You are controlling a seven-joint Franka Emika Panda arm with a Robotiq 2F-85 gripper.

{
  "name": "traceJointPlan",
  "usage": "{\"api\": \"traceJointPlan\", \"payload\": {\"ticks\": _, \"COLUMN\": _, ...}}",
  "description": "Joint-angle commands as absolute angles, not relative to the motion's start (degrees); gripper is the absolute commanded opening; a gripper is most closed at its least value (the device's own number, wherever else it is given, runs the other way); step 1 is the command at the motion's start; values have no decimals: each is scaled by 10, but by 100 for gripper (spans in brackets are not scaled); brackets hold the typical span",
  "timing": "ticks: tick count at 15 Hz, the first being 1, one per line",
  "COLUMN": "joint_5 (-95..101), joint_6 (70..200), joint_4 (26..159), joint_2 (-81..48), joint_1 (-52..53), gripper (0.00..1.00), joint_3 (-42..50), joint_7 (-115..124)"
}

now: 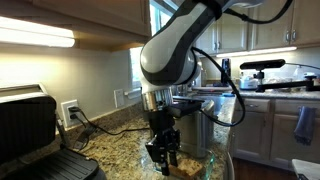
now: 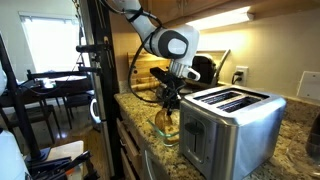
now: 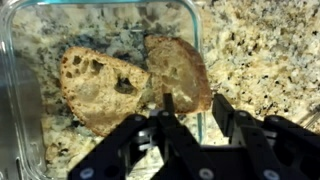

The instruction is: Put a slice of bread in the toaster and push the toaster lever down

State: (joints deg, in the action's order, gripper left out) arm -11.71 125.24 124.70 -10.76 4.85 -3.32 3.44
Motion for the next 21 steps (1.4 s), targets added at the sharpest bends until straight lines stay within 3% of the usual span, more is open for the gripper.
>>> {"api": "traceJointPlan", "payload": {"ticks": 1, "joint_5": -119, "joint_6": 1242, "joint_4": 1254, "joint_2": -98, "joint_1": 41, "gripper": 16, "joint_3": -34, "joint_7": 38}}
{"api": "traceJointPlan", "payload": {"ticks": 2, "joint_5": -119, "joint_6": 1242, "joint_4": 1256, "joint_2": -96, "joint_1": 40, "gripper": 8, "joint_3": -34, "joint_7": 38}}
{"api": "traceJointPlan", "payload": {"ticks": 4, "joint_5": -121, "joint_6": 1243, "joint_4": 1255, "joint_2": -95, "joint_1": 40, "gripper": 3, "joint_3": -34, "joint_7": 38}}
{"api": "traceJointPlan", "payload": {"ticks": 5, "joint_5": -121, "joint_6": 1243, "joint_4": 1257, "joint_2": -93, "joint_1": 39, "gripper": 7, "joint_3": -34, "joint_7": 39}}
{"api": "traceJointPlan", "payload": {"ticks": 21, "joint_5": -149, "joint_6": 1258, "joint_4": 1287, "joint_2": -62, "joint_1": 27, "gripper": 5, "joint_3": -32, "joint_7": 29}}
